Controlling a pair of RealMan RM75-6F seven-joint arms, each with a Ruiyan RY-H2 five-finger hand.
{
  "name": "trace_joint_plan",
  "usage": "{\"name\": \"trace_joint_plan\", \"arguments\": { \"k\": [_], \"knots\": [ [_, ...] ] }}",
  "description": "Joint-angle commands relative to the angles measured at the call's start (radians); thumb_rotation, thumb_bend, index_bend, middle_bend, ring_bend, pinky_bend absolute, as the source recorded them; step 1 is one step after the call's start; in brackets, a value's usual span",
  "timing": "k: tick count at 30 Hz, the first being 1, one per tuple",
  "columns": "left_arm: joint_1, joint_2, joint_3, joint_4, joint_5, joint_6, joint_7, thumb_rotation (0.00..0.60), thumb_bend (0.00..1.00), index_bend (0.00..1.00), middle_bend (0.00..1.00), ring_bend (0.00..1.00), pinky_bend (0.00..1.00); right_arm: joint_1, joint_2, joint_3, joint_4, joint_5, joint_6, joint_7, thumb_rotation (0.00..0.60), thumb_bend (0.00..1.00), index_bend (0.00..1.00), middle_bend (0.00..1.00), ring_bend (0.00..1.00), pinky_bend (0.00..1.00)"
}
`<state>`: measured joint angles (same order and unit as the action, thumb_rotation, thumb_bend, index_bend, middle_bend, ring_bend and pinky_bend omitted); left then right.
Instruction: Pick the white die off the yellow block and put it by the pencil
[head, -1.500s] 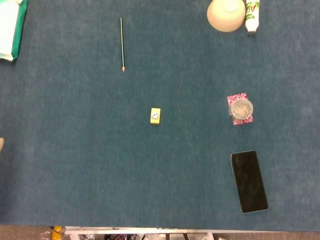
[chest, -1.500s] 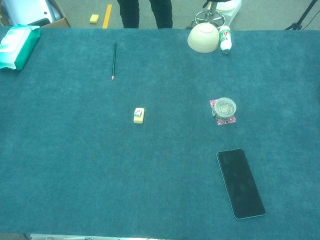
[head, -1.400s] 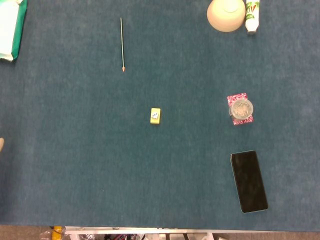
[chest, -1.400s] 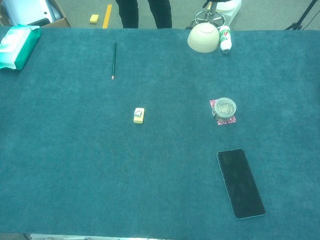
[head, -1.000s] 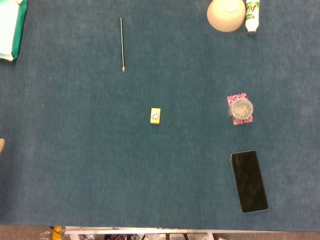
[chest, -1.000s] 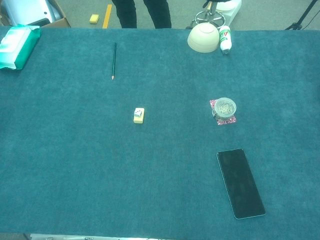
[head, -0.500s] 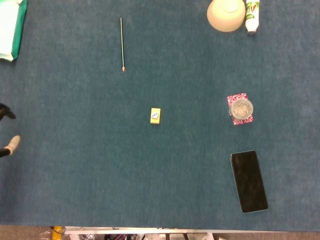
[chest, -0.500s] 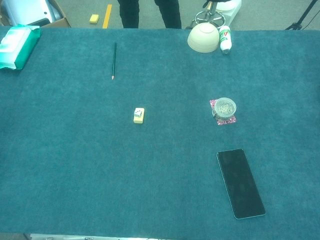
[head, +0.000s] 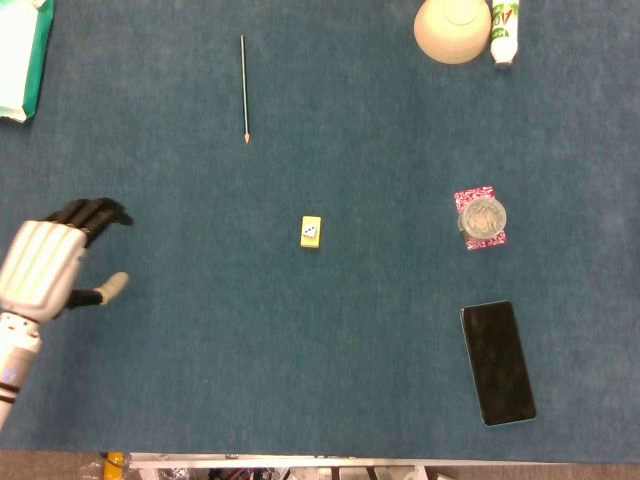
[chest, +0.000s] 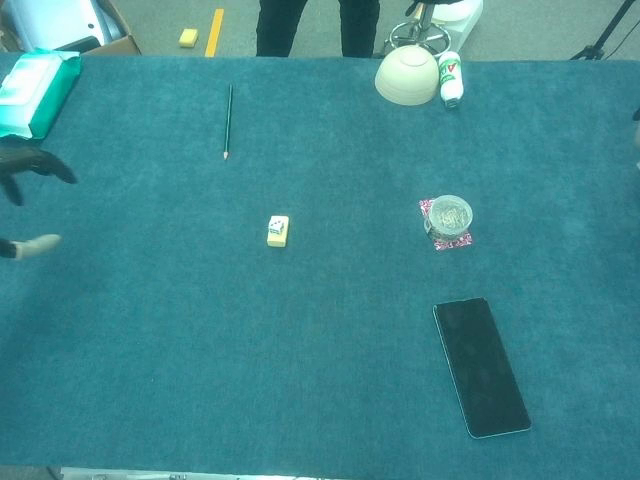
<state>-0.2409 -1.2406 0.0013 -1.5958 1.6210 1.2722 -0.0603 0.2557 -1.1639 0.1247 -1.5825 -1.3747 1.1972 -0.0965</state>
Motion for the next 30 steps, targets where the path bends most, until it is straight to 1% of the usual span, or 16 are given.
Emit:
{"name": "trace_joint_plan", "arguments": {
  "k": [1,3,4,10,16,21,24,30],
  "knots": [
    [-0.053,-0.026,0.004,-0.025,0.011,-0.061,-0.097,0.6,0.22,0.29,0.14,0.24,0.41,0.036,-0.009,0.02,0.013,0.042,-0.047,-0.011,0.6,0.25,0.47,0.35,0.24,0.26],
    [-0.076,-0.036,0.003,-0.033,0.019,-0.081,-0.145,0.6,0.22,0.29,0.07,0.22,0.39,0.054,-0.018,0.029,0.024,0.06,-0.069,-0.017,0.6,0.24,0.45,0.35,0.24,0.26],
    [-0.09,-0.043,0.001,-0.034,0.028,-0.089,-0.16,0.6,0.22,0.29,0.06,0.2,0.37,0.065,-0.023,0.034,0.029,0.067,-0.081,-0.023,0.6,0.23,0.43,0.35,0.24,0.26],
    [-0.143,-0.098,-0.005,-0.025,0.05,-0.12,-0.15,0.6,0.22,0.3,0.05,0.12,0.3,0.108,-0.04,0.054,0.048,0.088,-0.108,-0.033,0.6,0.21,0.42,0.35,0.24,0.26],
    [-0.181,-0.161,-0.003,-0.019,0.042,-0.158,-0.129,0.6,0.22,0.33,0.03,0.12,0.3,0.132,-0.038,0.078,0.064,0.127,-0.135,0.016,0.6,0.21,0.42,0.35,0.24,0.26],
    [-0.212,-0.211,-0.003,0.0,0.032,-0.19,-0.125,0.6,0.22,0.33,0.01,0.09,0.28,0.143,-0.034,0.078,0.08,0.133,-0.146,0.03,0.6,0.21,0.42,0.35,0.24,0.26],
    [-0.237,-0.239,-0.003,0.018,0.021,-0.225,-0.118,0.6,0.22,0.33,0.0,0.06,0.26,0.146,-0.03,0.077,0.082,0.133,-0.145,0.034,0.6,0.21,0.42,0.35,0.24,0.26],
    [-0.288,-0.296,-0.011,0.071,0.005,-0.275,-0.127,0.6,0.22,0.33,0.0,0.01,0.2,0.147,-0.021,0.072,0.085,0.14,-0.139,0.04,0.6,0.21,0.42,0.35,0.24,0.26]
  ]
}}
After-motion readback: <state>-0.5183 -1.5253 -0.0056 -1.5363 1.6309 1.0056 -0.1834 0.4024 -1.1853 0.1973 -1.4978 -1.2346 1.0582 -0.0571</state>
